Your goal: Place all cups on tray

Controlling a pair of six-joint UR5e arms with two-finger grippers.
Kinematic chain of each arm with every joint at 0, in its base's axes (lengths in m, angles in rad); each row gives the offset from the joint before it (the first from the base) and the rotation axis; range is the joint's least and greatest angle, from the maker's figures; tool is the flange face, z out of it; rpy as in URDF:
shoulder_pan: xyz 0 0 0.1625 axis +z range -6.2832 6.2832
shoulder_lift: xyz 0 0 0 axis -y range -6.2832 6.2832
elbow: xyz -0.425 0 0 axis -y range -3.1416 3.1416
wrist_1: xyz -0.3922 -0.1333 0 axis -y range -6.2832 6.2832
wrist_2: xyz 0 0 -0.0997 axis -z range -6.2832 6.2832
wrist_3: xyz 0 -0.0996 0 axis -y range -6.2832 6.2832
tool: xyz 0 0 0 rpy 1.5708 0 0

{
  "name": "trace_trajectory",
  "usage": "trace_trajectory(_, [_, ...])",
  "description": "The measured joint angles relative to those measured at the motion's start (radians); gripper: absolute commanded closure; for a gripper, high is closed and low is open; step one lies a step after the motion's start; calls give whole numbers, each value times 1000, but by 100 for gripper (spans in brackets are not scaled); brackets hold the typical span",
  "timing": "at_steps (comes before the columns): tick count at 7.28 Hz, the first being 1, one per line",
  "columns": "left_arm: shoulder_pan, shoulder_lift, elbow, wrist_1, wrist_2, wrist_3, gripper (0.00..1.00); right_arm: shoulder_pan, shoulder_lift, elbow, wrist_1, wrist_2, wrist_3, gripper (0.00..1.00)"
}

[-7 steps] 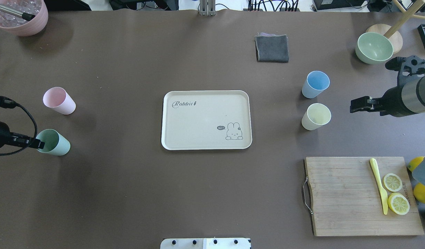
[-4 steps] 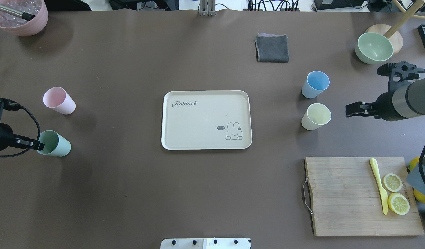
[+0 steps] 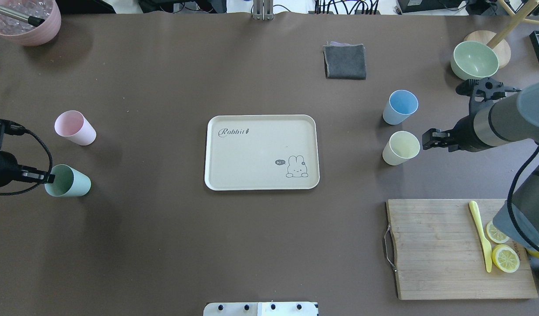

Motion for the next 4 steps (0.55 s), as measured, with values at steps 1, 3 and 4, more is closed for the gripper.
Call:
trace_trajectory(1, [-4, -6, -36, 21, -3, -3, 100, 0, 28, -3, -35, 10, -2, 36])
trace_trajectory(3, [-10, -120, -126, 225, -6, -8, 100, -2, 50, -13, -57, 14, -2, 34])
trace_trajectory(4, [-10, -245, -156, 402, -5, -14, 100, -2, 54, -24, -56, 15, -3, 33])
